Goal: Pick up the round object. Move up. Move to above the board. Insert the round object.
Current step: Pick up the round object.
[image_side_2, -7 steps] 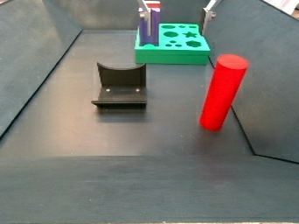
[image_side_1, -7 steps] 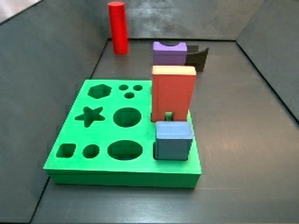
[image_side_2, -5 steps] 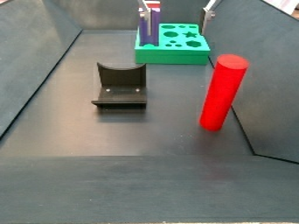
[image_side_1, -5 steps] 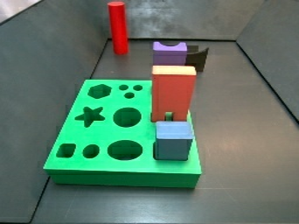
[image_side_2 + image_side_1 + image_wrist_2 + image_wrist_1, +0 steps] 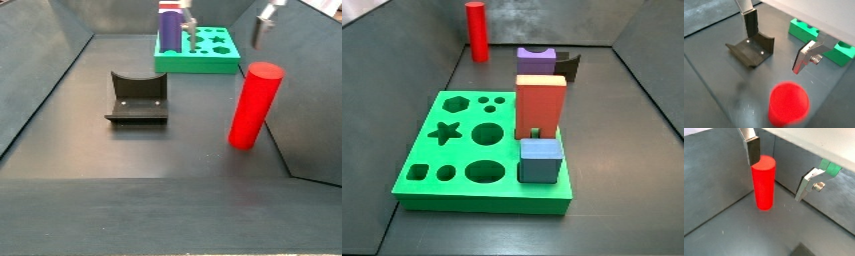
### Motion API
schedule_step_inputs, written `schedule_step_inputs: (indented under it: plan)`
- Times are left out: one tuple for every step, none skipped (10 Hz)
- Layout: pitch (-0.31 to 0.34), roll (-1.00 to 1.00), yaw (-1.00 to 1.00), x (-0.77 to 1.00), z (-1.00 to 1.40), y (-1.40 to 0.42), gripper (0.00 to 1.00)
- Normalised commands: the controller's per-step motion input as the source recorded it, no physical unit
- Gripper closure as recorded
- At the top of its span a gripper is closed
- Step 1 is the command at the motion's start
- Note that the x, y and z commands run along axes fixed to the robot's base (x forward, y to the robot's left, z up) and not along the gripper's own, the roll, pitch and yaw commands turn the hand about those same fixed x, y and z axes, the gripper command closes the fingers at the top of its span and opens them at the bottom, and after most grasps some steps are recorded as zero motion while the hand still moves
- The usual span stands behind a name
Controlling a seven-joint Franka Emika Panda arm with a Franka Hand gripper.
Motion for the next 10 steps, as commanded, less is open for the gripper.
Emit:
schedule_step_inputs:
  plan:
    - [-0.174,0.11,-0.11,-0.93,-0.02,0.39,0.00]
    - [-0.180,0.13,-0.09,-0.90,-0.05,0.32,0.00]
    - [-0.136,0.13,-0.07,-0.74,-0.04,0.23,0.00]
    - [-0.100,0.13,0.00,-0.44,-0.13,0.14,0.00]
    - [-0.060,0.14,0.00,-0.23,-0.26,0.05,0.00]
    - [-0.023,0.17,0.00,-0.04,-0.31,0.01,0.00]
    - [0.000,0.21,0.04,0.07,-0.34,0.04,0.00]
    - [0.000,0.24,0.05,0.21,-0.25,0.06,0.00]
    - [0.000,0.20,0.04,0.12,-0.25,0.10,0.00]
    - [-0.003,0.09,0.03,0.00,-0.35,0.14,0.00]
